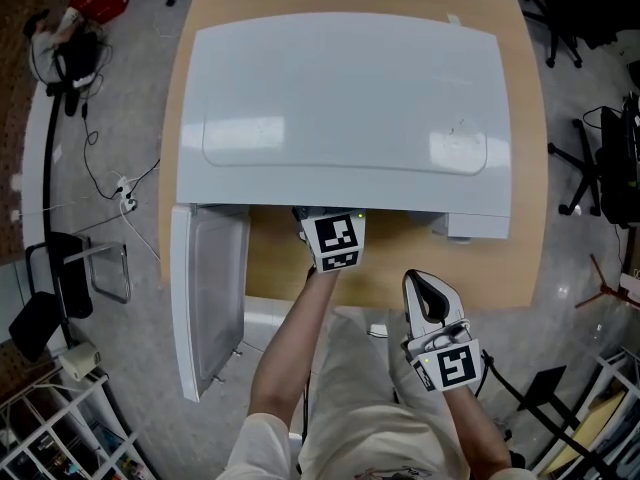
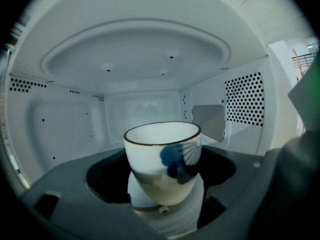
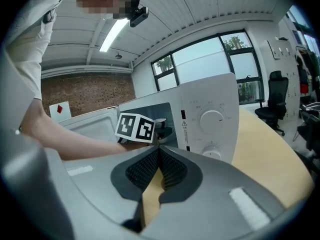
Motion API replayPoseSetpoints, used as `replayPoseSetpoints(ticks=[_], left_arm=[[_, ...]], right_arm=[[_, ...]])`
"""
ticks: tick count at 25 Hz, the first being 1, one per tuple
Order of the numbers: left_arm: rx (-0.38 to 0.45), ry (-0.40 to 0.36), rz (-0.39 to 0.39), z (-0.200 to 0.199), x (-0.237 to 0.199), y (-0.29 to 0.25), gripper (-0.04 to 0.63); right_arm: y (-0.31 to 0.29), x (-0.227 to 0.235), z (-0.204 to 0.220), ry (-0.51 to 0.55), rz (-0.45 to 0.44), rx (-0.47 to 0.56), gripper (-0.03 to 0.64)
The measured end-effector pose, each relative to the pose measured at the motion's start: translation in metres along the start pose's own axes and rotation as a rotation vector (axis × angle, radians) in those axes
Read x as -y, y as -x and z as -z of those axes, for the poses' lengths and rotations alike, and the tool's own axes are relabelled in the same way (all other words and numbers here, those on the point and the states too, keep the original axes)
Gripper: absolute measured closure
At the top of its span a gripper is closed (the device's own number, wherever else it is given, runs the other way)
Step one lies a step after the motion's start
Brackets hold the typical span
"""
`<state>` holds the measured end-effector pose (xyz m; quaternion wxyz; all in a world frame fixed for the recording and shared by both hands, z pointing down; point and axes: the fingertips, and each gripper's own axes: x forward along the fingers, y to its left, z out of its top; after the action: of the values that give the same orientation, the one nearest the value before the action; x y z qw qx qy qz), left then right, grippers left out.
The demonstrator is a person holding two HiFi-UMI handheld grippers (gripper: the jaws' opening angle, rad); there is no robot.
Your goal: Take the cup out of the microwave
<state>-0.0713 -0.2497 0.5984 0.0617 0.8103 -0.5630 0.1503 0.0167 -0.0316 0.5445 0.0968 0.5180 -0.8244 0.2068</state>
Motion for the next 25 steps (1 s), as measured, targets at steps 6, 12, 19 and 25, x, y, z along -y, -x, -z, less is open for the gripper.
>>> replayPoseSetpoints(ticks=[6,12,19,25], left_arm=[[-0.015,0.019,-0.001,0.005,0.0,0.027,0.204],[-0.015,0.011,0.0,-0.003,0.005,0.062,0.204],[-0.03,0.015,-0.015,-0.01,0.01,0.103,0.204],[-0.053,0.001,-0.009,-0.02,0.02,0.138,0.204]], right_arm=[[0.004,0.001,-0.005,0.033,0.003,-0.002,0.609],[0.009,-0.008,-0.014,0.06,-0.011,-0.009,0.609],[0.015,-0.02,-0.036,0.072,-0.037,0.032,0.61],[0.024,-0.023,-0.062,0.088,-0.053,0.073,0.611]])
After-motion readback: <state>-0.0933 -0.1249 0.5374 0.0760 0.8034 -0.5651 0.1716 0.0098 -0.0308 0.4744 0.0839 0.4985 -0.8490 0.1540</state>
